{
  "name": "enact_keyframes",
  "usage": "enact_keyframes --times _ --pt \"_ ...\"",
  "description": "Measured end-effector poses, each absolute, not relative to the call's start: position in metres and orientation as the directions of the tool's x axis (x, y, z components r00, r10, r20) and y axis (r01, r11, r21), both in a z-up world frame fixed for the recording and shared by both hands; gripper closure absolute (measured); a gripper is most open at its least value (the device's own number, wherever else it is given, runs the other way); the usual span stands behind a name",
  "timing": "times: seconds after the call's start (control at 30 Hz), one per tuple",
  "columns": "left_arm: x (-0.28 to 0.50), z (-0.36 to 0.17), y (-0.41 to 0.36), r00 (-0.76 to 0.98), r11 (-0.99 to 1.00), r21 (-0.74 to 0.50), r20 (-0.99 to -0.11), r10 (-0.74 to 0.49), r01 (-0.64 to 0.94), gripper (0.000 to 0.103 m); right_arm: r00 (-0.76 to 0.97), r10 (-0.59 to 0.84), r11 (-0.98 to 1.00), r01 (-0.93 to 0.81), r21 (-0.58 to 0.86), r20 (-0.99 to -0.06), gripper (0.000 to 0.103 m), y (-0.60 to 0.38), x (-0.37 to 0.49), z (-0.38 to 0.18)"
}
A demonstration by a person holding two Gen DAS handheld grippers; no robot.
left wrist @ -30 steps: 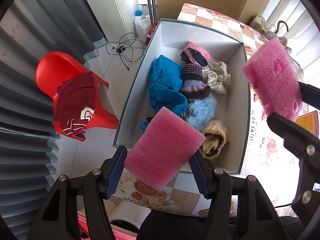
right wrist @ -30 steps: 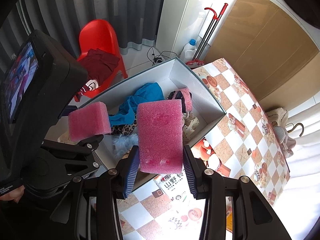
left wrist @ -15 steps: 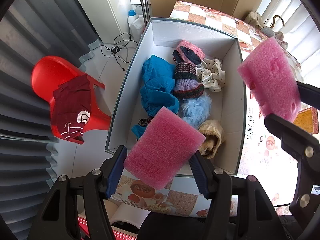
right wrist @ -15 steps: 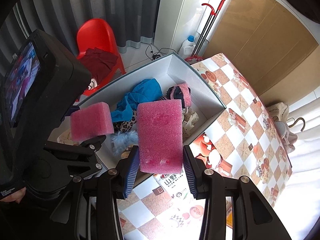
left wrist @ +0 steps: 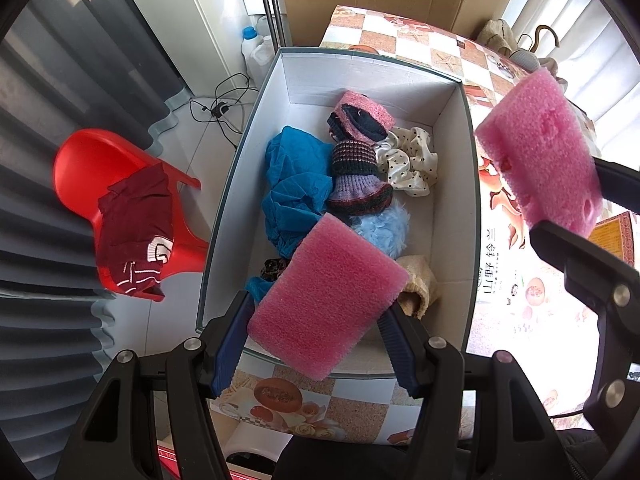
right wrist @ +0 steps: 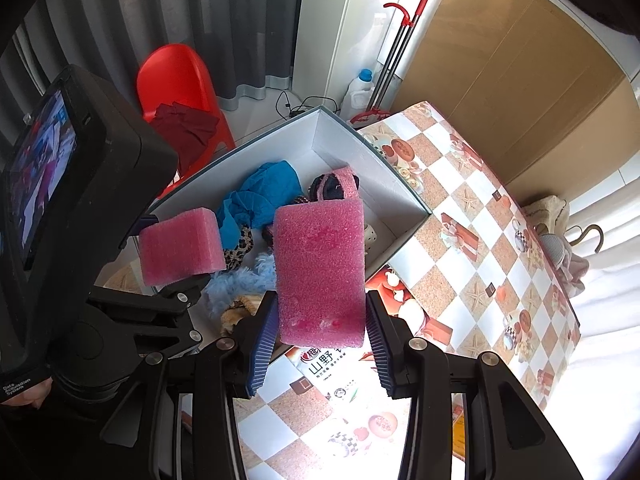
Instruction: Organize soft objects
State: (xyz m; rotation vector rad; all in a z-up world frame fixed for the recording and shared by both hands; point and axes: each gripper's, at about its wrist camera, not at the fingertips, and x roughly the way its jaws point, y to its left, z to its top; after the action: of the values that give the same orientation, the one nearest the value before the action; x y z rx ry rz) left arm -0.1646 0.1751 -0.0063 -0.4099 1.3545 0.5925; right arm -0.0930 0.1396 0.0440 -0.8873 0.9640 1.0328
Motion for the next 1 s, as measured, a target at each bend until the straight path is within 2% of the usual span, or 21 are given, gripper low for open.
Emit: enact_keyframes --times 1.0 --pt "-0.171 -0.015 0.1783 0.089 0.768 0.052 -0.986 0.14 -0.639 0.037 0.19 0.273 0.249 -0.961 -0.121 -0.943 0.059 0.1433 -0.098 0.0356"
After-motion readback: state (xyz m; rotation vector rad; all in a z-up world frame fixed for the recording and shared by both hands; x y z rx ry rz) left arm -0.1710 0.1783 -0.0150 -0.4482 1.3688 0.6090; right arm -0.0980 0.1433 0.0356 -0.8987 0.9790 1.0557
